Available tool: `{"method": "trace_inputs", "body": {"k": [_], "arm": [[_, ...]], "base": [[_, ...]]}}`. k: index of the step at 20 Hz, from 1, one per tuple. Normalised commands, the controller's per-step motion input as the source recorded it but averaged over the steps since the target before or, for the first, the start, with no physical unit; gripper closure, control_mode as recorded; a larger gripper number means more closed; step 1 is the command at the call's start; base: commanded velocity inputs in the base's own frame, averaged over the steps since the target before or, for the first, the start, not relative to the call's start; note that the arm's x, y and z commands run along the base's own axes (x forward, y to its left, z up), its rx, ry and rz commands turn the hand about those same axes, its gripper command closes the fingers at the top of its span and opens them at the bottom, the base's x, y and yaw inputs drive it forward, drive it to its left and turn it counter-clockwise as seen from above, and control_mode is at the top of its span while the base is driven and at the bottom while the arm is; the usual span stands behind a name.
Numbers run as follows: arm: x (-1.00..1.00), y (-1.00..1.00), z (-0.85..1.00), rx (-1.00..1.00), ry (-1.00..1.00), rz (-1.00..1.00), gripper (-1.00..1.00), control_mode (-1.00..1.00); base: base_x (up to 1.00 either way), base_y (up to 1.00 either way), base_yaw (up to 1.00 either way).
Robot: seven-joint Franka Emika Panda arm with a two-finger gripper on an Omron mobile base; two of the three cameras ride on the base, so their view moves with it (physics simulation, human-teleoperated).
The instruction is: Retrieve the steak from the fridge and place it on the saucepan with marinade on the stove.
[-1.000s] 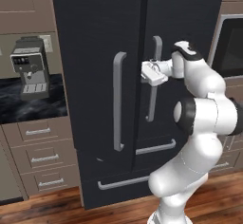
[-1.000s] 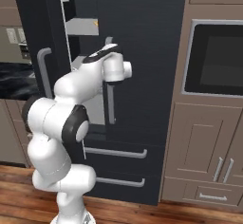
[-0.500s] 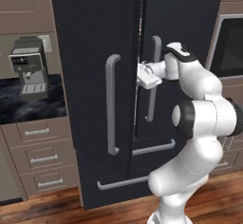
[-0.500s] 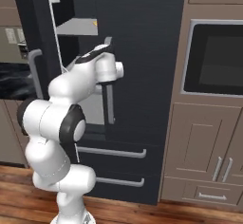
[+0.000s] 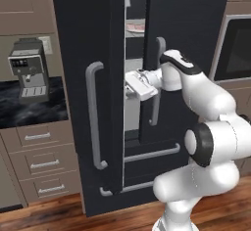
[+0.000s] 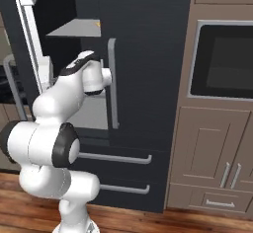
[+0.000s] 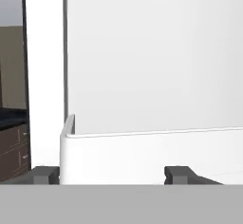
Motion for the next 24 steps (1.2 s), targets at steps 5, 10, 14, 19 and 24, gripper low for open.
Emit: {"method": "trace_inputs", "body": {"k": [5, 10, 14, 19, 24], "arm": [[-0.24, 0.98, -0.23, 0.0, -0.02, 0.0, -1.0, -1.0], [-0.15, 0.7, -0.05, 0.0, -0.07, 0.0, -1.0, -1.0], [-0.02, 0.35, 0.0, 0.0, -0.04, 0.0, -1.0, -1.0], [-0.02, 0.24, 0.0, 0.0, -0.05, 0.0, -1.0, -1.0], [0.0, 0.32, 0.0, 0.0, -0.03, 0.0, -1.0, -1.0]], "base": [[0.0, 0.0, 0.0], [0.0, 0.0, 0.0], [0.0, 0.0, 0.0], [0.0, 0.0, 0.0], [0.0, 0.0, 0.0]]}}
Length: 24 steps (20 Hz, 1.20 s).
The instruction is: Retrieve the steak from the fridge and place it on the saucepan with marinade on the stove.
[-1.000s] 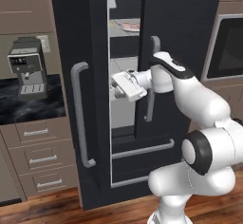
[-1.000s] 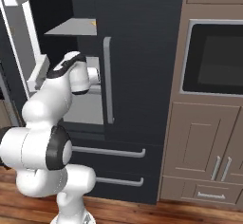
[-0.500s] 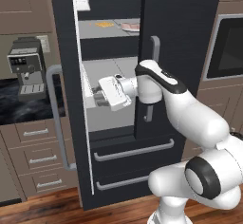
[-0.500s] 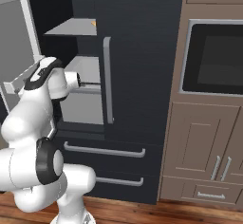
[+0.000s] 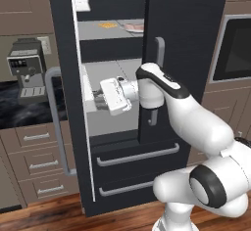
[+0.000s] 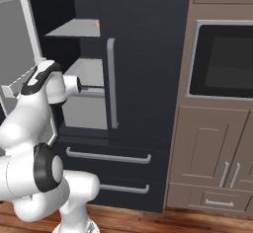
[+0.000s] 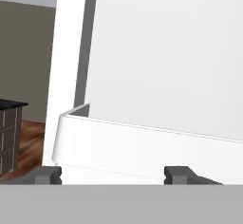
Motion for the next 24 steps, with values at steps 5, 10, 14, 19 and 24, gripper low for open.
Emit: {"method": "trace_inputs", "body": {"k": [5, 10, 14, 19, 24], "arm": [[0.0, 0.06, 0.0, 0.0, -0.01, 0.0, -1.0, -1.0], [0.0, 0.0, 0.0, 0.0, 0.0, 0.0, -1.0, -1.0], [-0.04, 0.0, -0.02, 0.0, 0.0, 0.0, -1.0, -1.0], [0.0, -0.38, 0.07, 0.09, -0.02, -0.02, -1.0, -1.0], [0.0, -0.49, 0.28, 0.01, -0.01, -0.16, -1.0, -1.0]], "base": [[0.0, 0.0, 0.0], [0.0, 0.0, 0.0], [0.0, 0.0, 0.0], [0.0, 0.0, 0.0], [0.0, 0.0, 0.0]]}}
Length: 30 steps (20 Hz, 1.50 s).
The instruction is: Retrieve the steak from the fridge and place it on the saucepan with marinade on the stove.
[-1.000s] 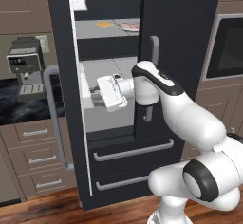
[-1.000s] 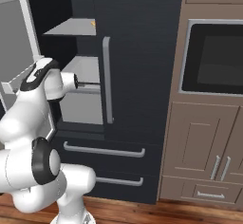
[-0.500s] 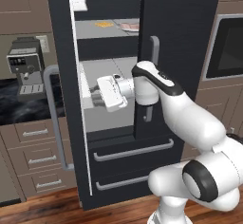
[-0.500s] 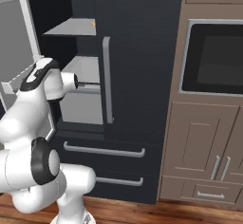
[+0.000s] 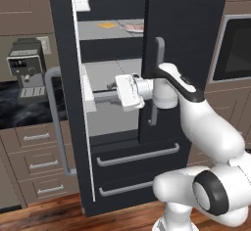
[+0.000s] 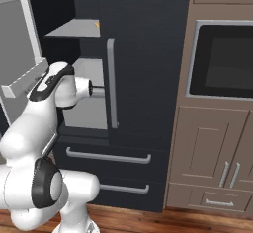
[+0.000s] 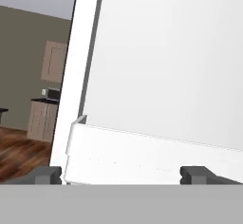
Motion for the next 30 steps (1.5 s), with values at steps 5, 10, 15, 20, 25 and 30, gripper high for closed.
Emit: {"method": "trace_inputs", "body": {"k": [5, 10, 15, 20, 25, 30], "arm": [[0.0, -0.48, 0.25, -0.01, 0.0, -0.2, -1.0, -1.0], [0.02, -0.4, 0.2, -0.07, 0.0, -0.25, -1.0, -1.0], [0.03, -0.21, 0.25, -0.14, 0.04, -0.26, -1.0, -1.0], [0.25, -0.03, 0.31, -0.17, 0.09, -0.34, -1.0, -1.0], [0.41, -0.02, 0.27, -0.17, 0.1, -0.39, -1.0, -1.0], [0.59, -0.04, 0.26, -0.16, 0.1, -0.42, -1.0, -1.0]], "base": [[0.0, 0.0, 0.0], [0.0, 0.0, 0.0], [0.0, 0.0, 0.0], [0.0, 0.0, 0.0], [0.0, 0.0, 0.0], [0.0, 0.0, 0.0]]}}
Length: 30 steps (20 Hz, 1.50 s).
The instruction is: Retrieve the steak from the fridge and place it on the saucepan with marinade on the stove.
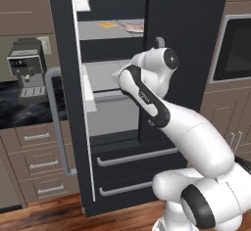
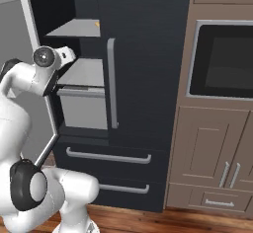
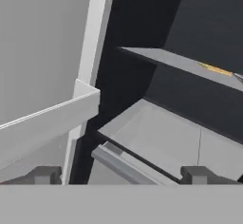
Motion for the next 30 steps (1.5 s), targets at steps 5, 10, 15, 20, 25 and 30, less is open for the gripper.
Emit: {"method": "trace_inputs", "body": {"k": [5, 10, 15, 20, 25, 30], "arm": [[0.51, -0.27, 0.1, -0.13, 0.09, -0.35, -1.0, -1.0], [0.16, -0.48, 0.02, -0.07, 0.09, -0.34, -1.0, -1.0], [-0.24, -0.49, 0.0, 0.01, 0.08, -0.09, -1.0, -1.0], [-0.3, -0.61, 0.0, 0.08, 0.01, 0.0, -1.0, -1.0], [-0.01, -0.71, 0.0, 0.11, 0.0, 0.0, -1.0, -1.0], [0.0, -0.62, 0.0, 0.21, 0.01, 0.0, -1.0, -1.0]], "base": [[0.0, 0.0, 0.0], [0.0, 0.0, 0.0], [0.0, 0.0, 0.0], [0.0, 0.0, 0.0], [0.0, 0.0, 0.0], [0.0, 0.0, 0.0]]}}
